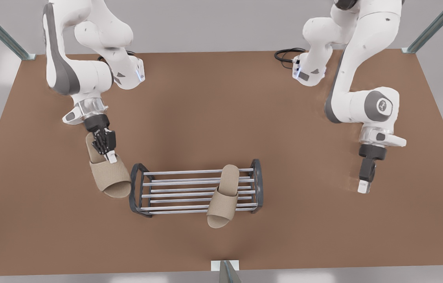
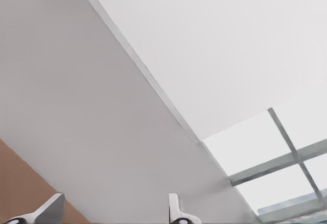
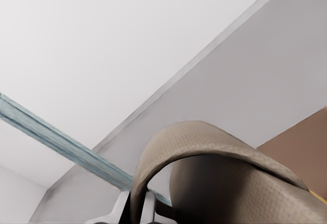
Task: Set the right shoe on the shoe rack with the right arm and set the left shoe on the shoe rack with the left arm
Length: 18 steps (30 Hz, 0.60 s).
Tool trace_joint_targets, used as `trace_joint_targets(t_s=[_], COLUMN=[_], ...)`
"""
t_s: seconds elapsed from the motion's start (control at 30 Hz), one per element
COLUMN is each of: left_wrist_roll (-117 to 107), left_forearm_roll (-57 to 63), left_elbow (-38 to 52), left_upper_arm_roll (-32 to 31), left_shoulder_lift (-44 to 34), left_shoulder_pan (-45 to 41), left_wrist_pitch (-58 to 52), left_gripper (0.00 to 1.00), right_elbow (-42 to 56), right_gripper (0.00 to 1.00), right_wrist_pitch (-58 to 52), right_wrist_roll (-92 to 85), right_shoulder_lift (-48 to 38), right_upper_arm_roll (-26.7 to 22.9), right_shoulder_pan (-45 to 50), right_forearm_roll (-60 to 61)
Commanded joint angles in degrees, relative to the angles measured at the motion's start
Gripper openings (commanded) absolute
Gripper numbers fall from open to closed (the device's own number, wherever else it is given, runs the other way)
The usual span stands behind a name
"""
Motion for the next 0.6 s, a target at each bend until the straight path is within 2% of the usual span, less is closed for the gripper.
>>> trace_joint_targets(t_s=[0.0,0.03,0.07,0.1,0.17,0.23,0.27,0.3,0.33,0.4,0.57], left_wrist_roll=[-33.5,-52.3,-63.3,-77.6,-91.8,-89.4,-67.1,-57.2,-57.9,-57.5,-57.8], left_forearm_roll=[90.2,107.6,99.6,97.7,99.9,107.7,109.4,105.7,100.7,100.6,98.7], left_elbow=[-1.0,-0.2,6.8,13.4,17.6,20.2,20.0,17.3,7.9,14.2,17.2], left_upper_arm_roll=[4.2,3.8,3.8,3.8,0.9,0.5,0.4,0.4,0.4,0.7,0.5], left_shoulder_lift=[-3.6,-3.0,-2.2,-0.1,4.7,10.3,11.6,7.7,-1.4,1.8,1.9], left_shoulder_pan=[-2.7,-7.5,-7.7,-8.0,-11.3,-11.9,-11.5,-9.1,-9.1,-9.0,-9.0], left_wrist_pitch=[-64.7,-75.4,-80.6,-86.6,-87.8,-87.8,-87.1,-83.6,-72.8,-81.2,-80.6], left_gripper=[1.0,1.0,1.0,1.0,1.0,1.0,1.0,1.0,1.0,1.0,1.0], right_elbow=[0.7,0.8,0.9,2.4,5.3,8.2,8.9,10.5,13.1,17.3,24.8], right_gripper=[0.21,0.21,0.21,0.21,0.21,0.21,0.21,0.21,0.21,0.21,0.21], right_wrist_pitch=[25.7,25.7,25.7,25.8,25.9,26.0,26.0,26.0,26.0,26.1,26.1], right_wrist_roll=[23.1,25.5,29.1,33.4,35.0,37.2,38.1,38.2,38.2,38.2,38.2], right_shoulder_lift=[-2.0,-2.0,-2.0,-1.2,2.7,6.7,8.5,11.2,14.7,18.2,25.6], right_upper_arm_roll=[1.1,1.5,1.6,2.6,2.7,3.0,4.5,4.6,4.6,4.6,4.1], right_shoulder_pan=[5.7,6.7,8.5,9.8,11.0,12.0,12.0,12.0,11.9,12.0,11.5], right_forearm_roll=[0.4,0.3,0.3,0.3,0.3,0.3,0.4,0.3,0.3,0.3,-2.5])
